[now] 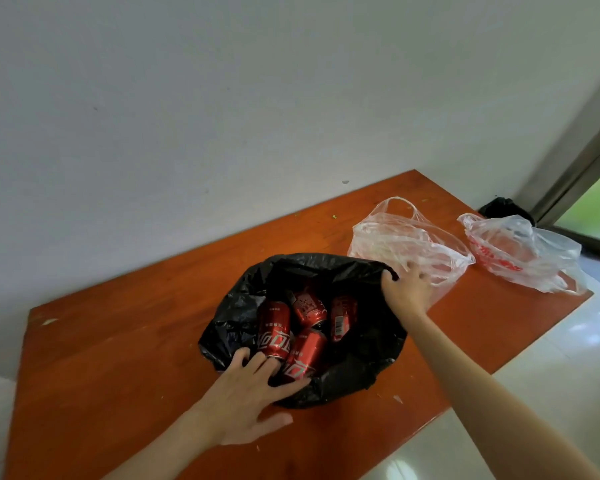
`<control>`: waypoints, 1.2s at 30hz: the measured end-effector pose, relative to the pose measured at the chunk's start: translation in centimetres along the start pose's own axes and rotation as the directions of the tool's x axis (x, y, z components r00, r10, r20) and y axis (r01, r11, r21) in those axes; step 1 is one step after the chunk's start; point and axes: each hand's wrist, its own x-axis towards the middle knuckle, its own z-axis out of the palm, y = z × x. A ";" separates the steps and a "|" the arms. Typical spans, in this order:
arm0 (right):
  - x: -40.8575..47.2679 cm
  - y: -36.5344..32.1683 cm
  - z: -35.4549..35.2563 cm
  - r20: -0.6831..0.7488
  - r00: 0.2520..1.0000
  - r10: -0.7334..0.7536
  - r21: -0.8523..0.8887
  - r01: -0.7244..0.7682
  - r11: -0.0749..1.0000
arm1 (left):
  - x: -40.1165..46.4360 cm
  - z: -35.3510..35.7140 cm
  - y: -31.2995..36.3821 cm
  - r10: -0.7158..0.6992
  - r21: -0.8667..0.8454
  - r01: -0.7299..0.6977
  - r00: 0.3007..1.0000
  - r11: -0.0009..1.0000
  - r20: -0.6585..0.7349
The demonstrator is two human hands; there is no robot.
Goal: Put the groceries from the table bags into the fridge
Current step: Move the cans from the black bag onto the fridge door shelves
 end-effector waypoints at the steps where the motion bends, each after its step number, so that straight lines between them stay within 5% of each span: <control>1: -0.9 0.5 0.5 -0.089 0.950 -0.301 -0.209 0.278 0.938 | 0.3 -0.2 0.4 -0.009 -0.008 0.009 1.000 1.000 -0.024; 3: -3.9 1.3 1.4 -0.030 0.676 -0.736 -0.324 0.690 0.647 | 1.4 -1.2 1.1 -0.013 -0.075 0.008 0.998 0.997 -0.066; 5: -6.3 2.9 2.3 0.092 0.489 -0.868 -0.352 0.831 0.431 | 3.0 -1.6 1.0 -0.019 -0.078 0.010 0.993 0.997 -0.115; 7: -7.5 4.2 2.8 0.277 0.522 -0.807 -0.455 0.811 0.369 | 5.0 -2.1 0.1 -0.075 -0.030 0.072 0.991 0.997 -0.107; 9: -7.2 5.1 2.6 0.459 0.644 -0.612 -0.561 0.744 0.362 | 6.3 -2.5 -1.5 -0.162 0.058 0.159 0.986 0.986 0.044; 13: -5.9 6.8 0.7 0.641 0.707 -0.299 -0.621 0.706 0.339 | 7.0 -3.5 -5.1 -0.385 0.324 0.251 0.797 0.912 0.465; 17: -5.2 6.6 -0.3 0.655 0.709 -0.263 -0.616 0.702 0.357 | 7.2 -3.9 -6.9 -0.452 0.374 0.297 0.771 0.878 0.449; 22: -5.9 3.8 2.0 0.490 0.745 -0.453 -0.501 0.666 0.553 | 8.6 -2.8 -4.3 -0.355 0.182 0.317 0.902 0.931 0.245; 24: -6.6 2.9 4.3 0.483 0.815 -0.321 -0.357 0.517 0.778 | 9.0 -1.2 -3.0 -0.363 0.007 0.382 0.874 0.924 0.324; 27: -7.2 2.1 7.7 0.534 0.844 0.041 -0.157 0.052 0.986 | 9.2 0.7 -2.8 -0.418 -0.179 0.558 0.764 0.810 0.491; 29: -7.5 2.1 9.1 0.523 0.835 0.173 -0.102 -0.140 0.985 | 9.1 1.5 -3.1 -0.493 -0.254 0.674 0.702 0.694 0.514; 31: -7.7 2.3 10.0 0.498 0.840 0.214 -0.130 -0.171 0.977 | 9.0 2.1 -3.2 -0.539 -0.290 0.732 0.661 0.617 0.522; 36: -7.9 2.9 11.5 0.563 0.757 0.332 -0.010 -0.395 0.919 | 9.2 3.1 -2.8 -0.559 -0.321 0.777 0.619 0.542 0.552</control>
